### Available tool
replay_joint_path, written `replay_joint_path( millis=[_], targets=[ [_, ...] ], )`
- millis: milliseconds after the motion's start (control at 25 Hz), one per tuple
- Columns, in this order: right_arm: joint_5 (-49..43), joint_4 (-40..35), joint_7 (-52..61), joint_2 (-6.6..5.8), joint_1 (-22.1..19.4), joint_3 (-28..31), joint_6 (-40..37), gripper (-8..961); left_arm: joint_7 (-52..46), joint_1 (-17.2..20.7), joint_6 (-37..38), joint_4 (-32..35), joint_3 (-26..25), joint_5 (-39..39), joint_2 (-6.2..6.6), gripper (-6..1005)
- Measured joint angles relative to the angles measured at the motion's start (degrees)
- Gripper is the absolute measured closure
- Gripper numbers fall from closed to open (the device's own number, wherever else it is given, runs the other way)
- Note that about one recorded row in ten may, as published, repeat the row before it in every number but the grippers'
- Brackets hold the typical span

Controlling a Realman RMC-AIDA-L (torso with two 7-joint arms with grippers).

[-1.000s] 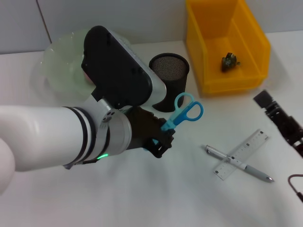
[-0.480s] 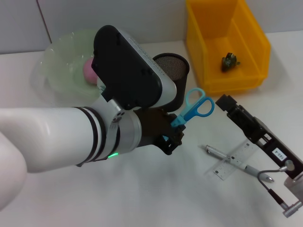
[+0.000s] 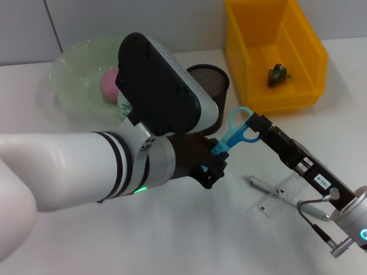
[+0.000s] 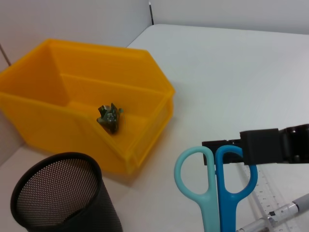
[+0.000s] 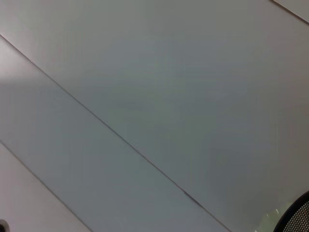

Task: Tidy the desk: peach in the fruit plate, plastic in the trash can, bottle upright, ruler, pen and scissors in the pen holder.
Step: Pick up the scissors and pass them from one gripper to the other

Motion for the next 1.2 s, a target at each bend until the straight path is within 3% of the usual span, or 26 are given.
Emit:
replay_joint_path(
  millis=[320, 720, 1200],
  targets=[
    [-0.08, 0.36, 0.44, -0.06, 0.74, -0.09, 1.96, 127, 0.0, -0.38, -0.03, -0.44, 0.02, -0.04, 0.0, 765],
    [-0.45, 0.33, 0.64, 0.0, 1.03, -0.14, 2.96, 528, 0.0, -0.79, -0.1, -0.64, 0.11, -0.21, 0.0, 762],
    [-0.68, 0.32, 1.53, -0.11, 1.54, -0.16, 3.01, 599, 0.0, -0.79, -0.18, -0.95, 0.11, -0.26, 0.0, 758]
  ],
)
